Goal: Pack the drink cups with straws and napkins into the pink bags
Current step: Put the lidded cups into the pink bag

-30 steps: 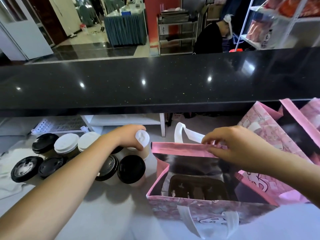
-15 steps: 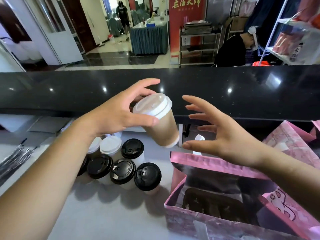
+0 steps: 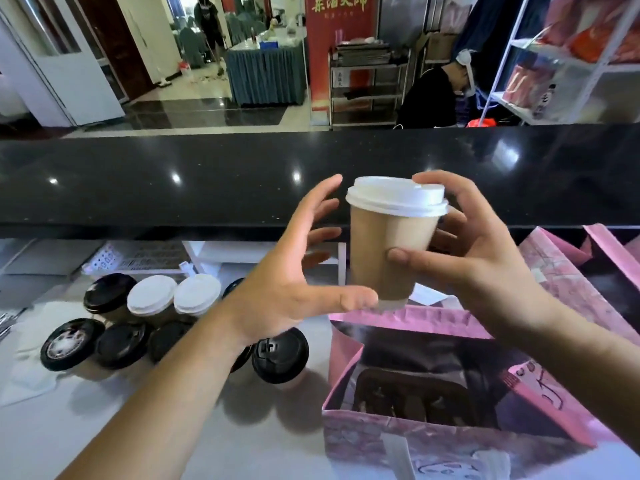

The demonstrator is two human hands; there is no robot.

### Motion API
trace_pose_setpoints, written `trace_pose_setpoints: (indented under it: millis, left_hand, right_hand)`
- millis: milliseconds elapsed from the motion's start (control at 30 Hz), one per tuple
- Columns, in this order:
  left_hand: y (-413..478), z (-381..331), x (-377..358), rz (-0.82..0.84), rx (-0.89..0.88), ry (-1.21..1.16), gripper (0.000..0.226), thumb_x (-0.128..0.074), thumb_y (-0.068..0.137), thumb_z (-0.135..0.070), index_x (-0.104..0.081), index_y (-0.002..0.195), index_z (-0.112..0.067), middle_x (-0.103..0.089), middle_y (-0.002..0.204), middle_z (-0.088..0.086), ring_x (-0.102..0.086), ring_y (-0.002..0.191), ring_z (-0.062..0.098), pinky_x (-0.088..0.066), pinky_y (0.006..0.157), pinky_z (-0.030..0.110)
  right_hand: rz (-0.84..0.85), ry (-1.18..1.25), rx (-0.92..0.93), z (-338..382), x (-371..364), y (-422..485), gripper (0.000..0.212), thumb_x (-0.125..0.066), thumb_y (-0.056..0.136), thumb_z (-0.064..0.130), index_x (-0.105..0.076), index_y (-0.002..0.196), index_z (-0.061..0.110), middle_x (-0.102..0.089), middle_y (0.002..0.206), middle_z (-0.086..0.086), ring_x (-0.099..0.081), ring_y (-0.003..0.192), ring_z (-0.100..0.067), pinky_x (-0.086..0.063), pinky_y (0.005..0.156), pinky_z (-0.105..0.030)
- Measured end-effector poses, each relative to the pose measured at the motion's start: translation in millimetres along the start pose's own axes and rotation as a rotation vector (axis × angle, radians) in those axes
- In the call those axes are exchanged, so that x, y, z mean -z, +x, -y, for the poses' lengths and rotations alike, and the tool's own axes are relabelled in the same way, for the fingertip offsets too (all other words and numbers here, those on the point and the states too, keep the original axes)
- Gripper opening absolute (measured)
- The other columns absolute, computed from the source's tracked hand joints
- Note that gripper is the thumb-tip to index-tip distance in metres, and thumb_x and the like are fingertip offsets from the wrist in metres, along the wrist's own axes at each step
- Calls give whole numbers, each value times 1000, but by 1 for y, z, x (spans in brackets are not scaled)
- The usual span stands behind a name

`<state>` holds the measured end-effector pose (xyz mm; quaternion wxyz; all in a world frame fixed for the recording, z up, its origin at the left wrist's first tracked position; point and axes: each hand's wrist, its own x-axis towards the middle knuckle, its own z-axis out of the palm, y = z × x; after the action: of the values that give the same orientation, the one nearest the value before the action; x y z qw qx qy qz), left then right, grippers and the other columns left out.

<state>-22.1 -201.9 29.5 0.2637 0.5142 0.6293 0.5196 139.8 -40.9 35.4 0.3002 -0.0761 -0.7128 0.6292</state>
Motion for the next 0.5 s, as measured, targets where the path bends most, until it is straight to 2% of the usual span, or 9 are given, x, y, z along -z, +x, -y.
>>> trace_pose_setpoints:
  millis: [100,167,300,400,500]
  left_hand:
    - [3,11,-25,-8,-51,-79,112,-90,68,-29,-19,150,-54,-40,152,-6,-49,136,23,-42,109,53]
    - [6,10,-37,-16,-71,-131,107,-89,71,-22,-23,147,-57,-47,145,-5,-54,131,22,-48,105,51]
    - [14,9,-46,-3,-93,-193,102,-86,73,-13,-27,147,-52,-55,134,1,-61,122,22,-54,98,48]
    - [18,9,-42,45,-94,-177,105,-88,70,-12,-27,146,-52,-56,132,1,-61,121,23,-54,98,49]
    - [22,12,-36,172,-128,-89,107,-89,71,-8,-27,147,-51,-54,134,-1,-57,123,25,-52,101,48]
  right_hand:
    - [-74,66,-21,4,6,-9,71,-79,66,8,-50,128,24,-71,98,0,-71,87,-21,-61,71,-37]
    - [-107,71,-24,8,7,-16,70,-77,66,6,-49,128,22,-71,94,-1,-70,82,-17,-58,63,-28]
    - [-108,12,-38,13,13,-26,71,-80,68,9,-50,130,24,-71,99,1,-70,90,-16,-56,67,-25]
    - [-62,-60,-115,26,24,-31,77,-89,69,29,-53,137,31,-67,125,0,-68,111,-19,-58,80,-29]
    - [-97,-197,-164,51,35,-37,85,-89,53,59,-60,132,41,-61,136,7,-63,121,-17,-56,86,-25]
